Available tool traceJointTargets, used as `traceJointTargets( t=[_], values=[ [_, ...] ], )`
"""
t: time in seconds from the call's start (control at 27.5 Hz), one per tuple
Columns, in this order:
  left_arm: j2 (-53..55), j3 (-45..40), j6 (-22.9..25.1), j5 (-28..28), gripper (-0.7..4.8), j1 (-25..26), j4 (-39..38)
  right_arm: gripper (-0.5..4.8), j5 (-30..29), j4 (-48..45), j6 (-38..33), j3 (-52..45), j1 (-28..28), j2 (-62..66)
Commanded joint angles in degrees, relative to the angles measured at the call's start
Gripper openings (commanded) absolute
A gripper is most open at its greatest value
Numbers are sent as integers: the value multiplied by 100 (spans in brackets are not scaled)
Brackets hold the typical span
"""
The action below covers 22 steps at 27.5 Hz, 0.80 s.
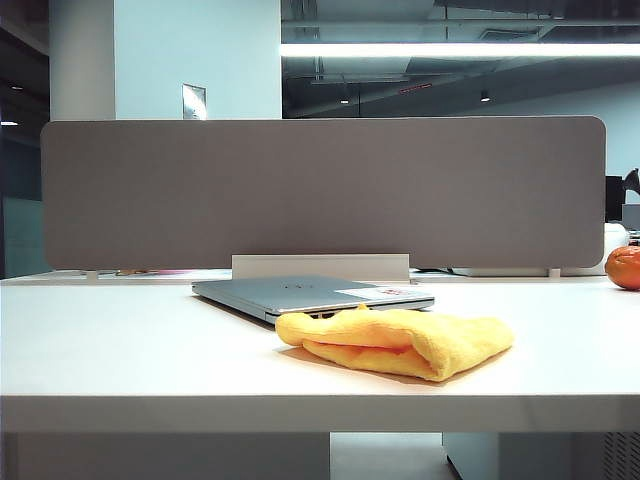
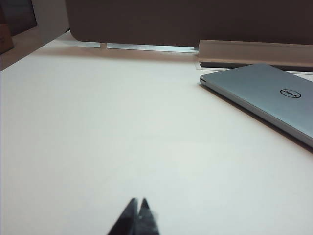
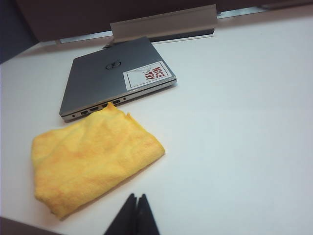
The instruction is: Pick up the yellow rag and put it over the laptop.
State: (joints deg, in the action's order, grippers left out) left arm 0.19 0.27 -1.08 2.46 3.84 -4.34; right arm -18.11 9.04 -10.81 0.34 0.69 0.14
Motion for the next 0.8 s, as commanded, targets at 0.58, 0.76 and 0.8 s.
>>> traceJointTargets(
  t=[0.58, 0.76, 0.8],
  values=[
    [496, 835, -1185, 2120, -6, -9, -170, -6, -605, -81, -295, -20, 4, -2],
    [1298, 1381, -1432, 2225, -6, -72, -170, -6, -605, -83, -295, -20, 4, -2],
    [1491, 1506, -1445, 2225, -6, -105, -162, -6, -603, -83, -293, -20, 2, -2]
  ],
)
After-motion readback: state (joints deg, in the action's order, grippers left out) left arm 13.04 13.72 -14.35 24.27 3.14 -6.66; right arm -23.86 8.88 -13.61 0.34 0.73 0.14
